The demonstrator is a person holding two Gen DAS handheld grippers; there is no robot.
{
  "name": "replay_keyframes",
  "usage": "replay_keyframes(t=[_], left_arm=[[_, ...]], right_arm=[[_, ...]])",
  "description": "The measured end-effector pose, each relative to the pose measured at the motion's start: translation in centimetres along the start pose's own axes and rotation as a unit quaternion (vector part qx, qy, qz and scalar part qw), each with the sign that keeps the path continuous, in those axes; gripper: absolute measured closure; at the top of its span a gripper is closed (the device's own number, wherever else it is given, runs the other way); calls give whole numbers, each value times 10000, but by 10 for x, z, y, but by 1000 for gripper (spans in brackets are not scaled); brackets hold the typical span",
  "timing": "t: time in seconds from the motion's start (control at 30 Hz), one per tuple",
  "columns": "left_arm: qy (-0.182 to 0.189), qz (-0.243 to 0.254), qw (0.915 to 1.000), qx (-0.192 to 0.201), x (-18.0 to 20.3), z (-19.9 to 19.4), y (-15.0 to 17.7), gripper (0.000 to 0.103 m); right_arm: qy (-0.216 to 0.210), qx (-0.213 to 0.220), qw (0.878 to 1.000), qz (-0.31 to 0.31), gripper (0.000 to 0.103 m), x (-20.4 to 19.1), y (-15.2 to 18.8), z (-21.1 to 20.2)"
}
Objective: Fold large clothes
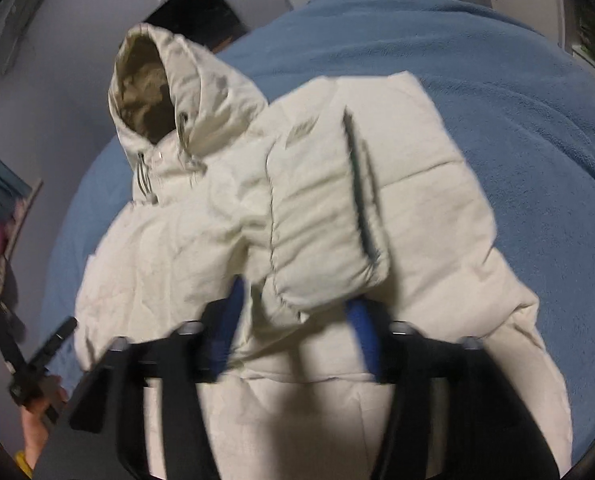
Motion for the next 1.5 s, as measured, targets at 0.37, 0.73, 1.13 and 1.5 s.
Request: replay_keyframes(t=[0.37, 0.73, 1.13, 1.5], left_arm=[[29, 124, 9999, 2, 6, -1, 2, 7], [-25, 304, 9994, -179, 10, 7, 9, 7], [275, 954, 9948, 217, 41, -3, 8, 7], [72, 1445, 9874, -638, 49, 47, 43, 6]], right_arm=[[4, 609, 9981, 23, 87, 16, -22, -17], [738, 55, 9972, 65, 84, 47, 11, -18], [1440, 519, 9845, -860, 57, 33, -18, -38], [1250, -179, 9777, -1679, 57, 13, 4, 33]])
Point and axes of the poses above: each gripper's, at about its wrist camera, not at the fingertips, and z roughly the way its jaws point, x to its right, y to its underside, the point moved 9 cm from there along z, roughly the way its jaws point, and after that the axes turned 13 degrees about -z, right-handed, at the moved point
